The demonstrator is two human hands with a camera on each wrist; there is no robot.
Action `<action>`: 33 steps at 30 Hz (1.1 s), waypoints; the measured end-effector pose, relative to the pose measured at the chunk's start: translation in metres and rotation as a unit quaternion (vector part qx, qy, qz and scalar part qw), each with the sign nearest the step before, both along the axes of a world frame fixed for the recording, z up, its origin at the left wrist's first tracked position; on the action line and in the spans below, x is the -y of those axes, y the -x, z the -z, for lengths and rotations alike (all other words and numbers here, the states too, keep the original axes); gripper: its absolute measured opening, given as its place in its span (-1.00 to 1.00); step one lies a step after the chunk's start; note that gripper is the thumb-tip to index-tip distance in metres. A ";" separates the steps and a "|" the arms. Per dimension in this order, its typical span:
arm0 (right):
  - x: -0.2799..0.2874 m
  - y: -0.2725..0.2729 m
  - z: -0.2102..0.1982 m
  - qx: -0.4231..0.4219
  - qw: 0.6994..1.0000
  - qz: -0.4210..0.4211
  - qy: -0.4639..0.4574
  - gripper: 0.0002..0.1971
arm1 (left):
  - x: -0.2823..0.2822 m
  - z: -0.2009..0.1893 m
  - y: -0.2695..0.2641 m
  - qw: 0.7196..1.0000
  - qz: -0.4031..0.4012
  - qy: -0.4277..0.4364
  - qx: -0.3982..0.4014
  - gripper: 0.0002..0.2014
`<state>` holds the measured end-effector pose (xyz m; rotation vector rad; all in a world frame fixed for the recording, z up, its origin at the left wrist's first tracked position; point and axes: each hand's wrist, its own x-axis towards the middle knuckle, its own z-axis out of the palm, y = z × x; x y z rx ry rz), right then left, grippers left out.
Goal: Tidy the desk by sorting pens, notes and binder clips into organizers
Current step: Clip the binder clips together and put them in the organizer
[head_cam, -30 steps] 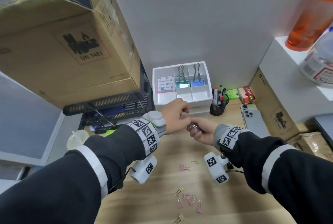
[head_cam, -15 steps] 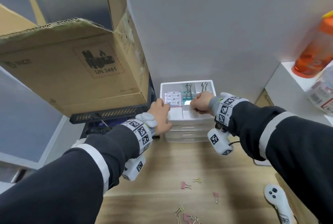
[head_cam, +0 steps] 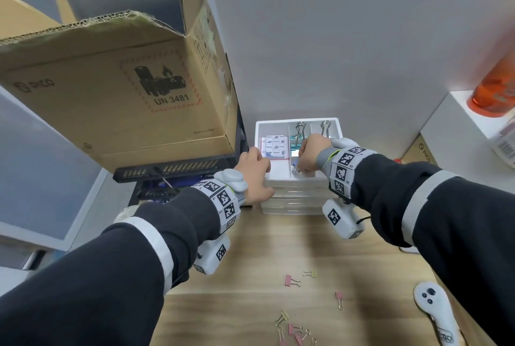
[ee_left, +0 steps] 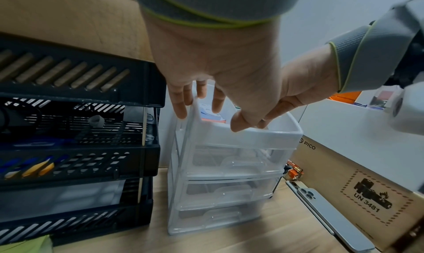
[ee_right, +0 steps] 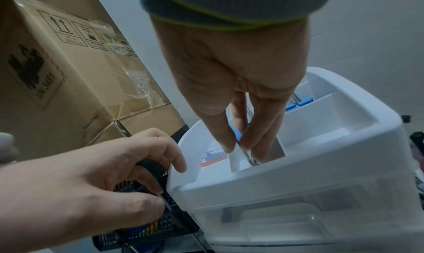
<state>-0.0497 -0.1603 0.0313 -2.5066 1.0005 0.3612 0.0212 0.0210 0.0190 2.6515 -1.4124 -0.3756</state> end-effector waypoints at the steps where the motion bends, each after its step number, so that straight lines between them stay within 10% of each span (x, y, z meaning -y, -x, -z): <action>1: 0.001 0.000 -0.001 0.004 1.000 -0.002 0.004 -0.83 | -0.001 0.000 0.000 1.000 0.002 0.000 -0.001 -0.60; 16: -0.038 0.068 0.011 0.204 0.950 0.046 -0.234 -0.88 | -0.039 0.029 0.030 0.992 0.018 -0.114 -0.058 -0.84; 33: -0.065 0.221 0.207 -0.204 0.966 0.101 -0.121 -0.57 | -0.066 0.175 0.117 0.980 0.067 -0.122 -0.143 -0.84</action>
